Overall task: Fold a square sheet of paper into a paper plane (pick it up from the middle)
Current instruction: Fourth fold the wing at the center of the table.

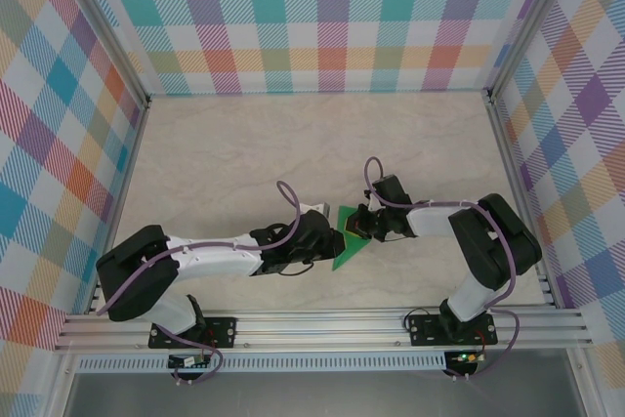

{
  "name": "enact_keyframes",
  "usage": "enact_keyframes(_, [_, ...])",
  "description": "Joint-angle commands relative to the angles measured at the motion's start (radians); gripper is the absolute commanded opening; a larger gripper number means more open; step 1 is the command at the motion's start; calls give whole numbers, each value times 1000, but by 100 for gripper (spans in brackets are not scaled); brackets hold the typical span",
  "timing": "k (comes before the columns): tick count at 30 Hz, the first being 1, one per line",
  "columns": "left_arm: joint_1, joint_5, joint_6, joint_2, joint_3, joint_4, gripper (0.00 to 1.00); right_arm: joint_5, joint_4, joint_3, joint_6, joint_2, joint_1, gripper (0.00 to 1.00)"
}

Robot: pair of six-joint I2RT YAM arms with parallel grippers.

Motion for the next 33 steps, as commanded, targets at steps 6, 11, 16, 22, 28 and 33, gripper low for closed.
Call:
enact_keyframes(6, [-7,11,-17,93,17,78,17,40,-19,-26,34,59,3,2])
enact_keyframes(11, [-6,45,-15,172,46,125,16,43,-28,-31,32,40,3,3])
enact_keyframes(16, [-1,48,-13,234,64,133,16,45,-44,-37,18,23,3,3])
enact_keyframes(22, [-5,52,-39,248,24,130,15,30,-80,-26,-13,-5,3,4])
enact_keyframes(28, [-21,73,-65,250,-35,188,15,13,-121,-4,-35,-60,3,5])
enact_keyframes(33, [-30,74,-58,242,-39,175,14,-6,-159,17,-60,-87,3,7])
